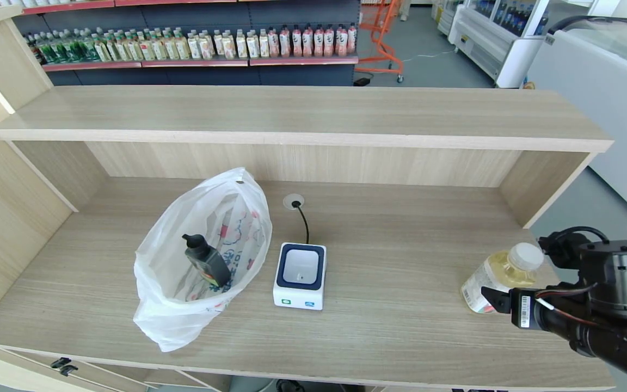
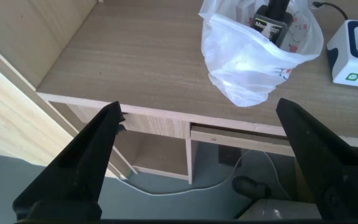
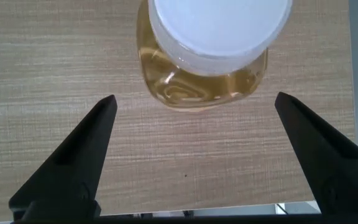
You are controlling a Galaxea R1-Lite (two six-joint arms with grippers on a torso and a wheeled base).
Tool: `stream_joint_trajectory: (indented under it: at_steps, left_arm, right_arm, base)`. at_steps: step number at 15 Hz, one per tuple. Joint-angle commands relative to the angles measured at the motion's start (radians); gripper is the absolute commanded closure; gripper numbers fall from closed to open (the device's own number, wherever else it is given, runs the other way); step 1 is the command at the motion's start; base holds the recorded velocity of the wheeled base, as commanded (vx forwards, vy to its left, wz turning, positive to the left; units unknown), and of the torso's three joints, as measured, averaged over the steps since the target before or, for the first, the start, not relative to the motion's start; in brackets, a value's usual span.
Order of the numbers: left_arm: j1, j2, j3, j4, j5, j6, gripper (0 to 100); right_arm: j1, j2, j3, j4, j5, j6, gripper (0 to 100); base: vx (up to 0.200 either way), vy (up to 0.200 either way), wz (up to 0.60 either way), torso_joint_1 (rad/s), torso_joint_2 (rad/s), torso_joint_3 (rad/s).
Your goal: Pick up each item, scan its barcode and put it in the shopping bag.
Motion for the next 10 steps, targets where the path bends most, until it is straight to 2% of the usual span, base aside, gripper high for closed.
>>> stream_joint_trajectory:
  at_steps: [1, 10]
  left_arm:
    - [0.000, 0.001, 0.000, 0.000, 0.001, 0.000, 0]
    - [0.000, 0.001, 0.000, 0.000, 0.001, 0.000, 0]
  right_arm:
    - [0.004, 0.092, -0.001, -0.062, 0.004, -0.007, 0]
    - [0.005, 0.222, -0.006, -0.260, 0.068, -0.091, 0]
  base:
    - [0.000, 0.000, 0.00, 0.000, 0.00, 0.000]
    - [0.000, 0.000, 0.00, 0.000, 0.00, 0.000]
